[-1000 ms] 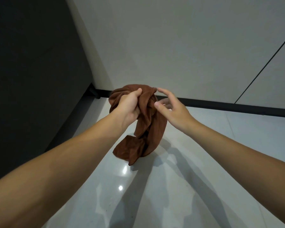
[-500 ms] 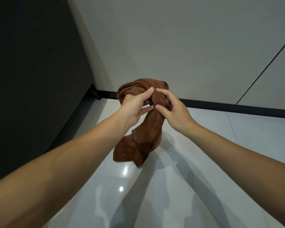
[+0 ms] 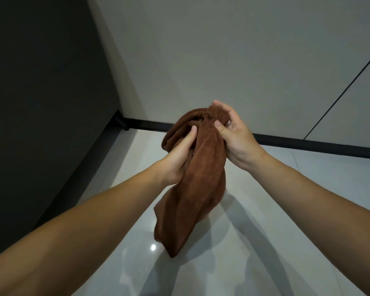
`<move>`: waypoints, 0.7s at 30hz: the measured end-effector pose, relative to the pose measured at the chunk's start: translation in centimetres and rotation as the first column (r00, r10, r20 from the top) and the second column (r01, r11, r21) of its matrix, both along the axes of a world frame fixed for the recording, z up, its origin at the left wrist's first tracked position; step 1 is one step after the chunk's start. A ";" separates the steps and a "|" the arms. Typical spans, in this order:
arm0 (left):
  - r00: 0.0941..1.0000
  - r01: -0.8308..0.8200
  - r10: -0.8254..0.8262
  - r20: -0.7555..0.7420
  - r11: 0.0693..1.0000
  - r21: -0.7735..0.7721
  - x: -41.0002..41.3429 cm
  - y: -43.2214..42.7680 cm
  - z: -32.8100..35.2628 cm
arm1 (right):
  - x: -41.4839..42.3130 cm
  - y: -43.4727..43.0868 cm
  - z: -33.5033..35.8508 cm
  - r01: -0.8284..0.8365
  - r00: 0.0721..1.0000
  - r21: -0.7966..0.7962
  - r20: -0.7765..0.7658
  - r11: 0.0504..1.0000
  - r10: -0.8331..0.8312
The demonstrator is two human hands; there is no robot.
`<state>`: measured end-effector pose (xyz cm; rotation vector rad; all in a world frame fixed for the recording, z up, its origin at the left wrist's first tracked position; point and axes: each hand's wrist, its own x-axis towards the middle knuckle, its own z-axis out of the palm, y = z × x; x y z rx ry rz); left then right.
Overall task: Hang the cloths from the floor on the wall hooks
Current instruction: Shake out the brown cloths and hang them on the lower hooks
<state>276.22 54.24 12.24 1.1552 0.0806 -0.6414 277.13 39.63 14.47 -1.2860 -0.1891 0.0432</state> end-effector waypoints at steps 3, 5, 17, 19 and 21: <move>0.999 -0.002 0.002 0.038 1.000 0.008 0.2 -0.2 0.4 | 0.3 -1.0 -0.1 0.014 1.000 -0.081 -0.022 0.997 -0.016; 0.998 -0.023 0.021 0.067 0.999 0.031 0.5 0.0 0.3 | 0.4 -1.6 0.0 0.008 0.999 -0.167 -0.032 0.986 -0.014; 0.922 -0.363 0.293 0.252 0.881 0.302 2.4 0.7 0.0 | 0.1 -2.0 -1.1 0.047 0.995 -0.414 -0.060 0.909 -0.079; 0.930 -0.344 0.274 0.247 0.886 0.311 2.6 0.8 0.5 | -0.2 -1.6 -1.6 -0.010 1.000 -0.470 -0.016 0.883 0.003; 0.944 -0.313 0.250 0.216 0.886 0.343 2.8 1.1 1.1 | -0.1 -1.4 -1.9 0.036 0.999 -0.544 0.038 0.839 -0.018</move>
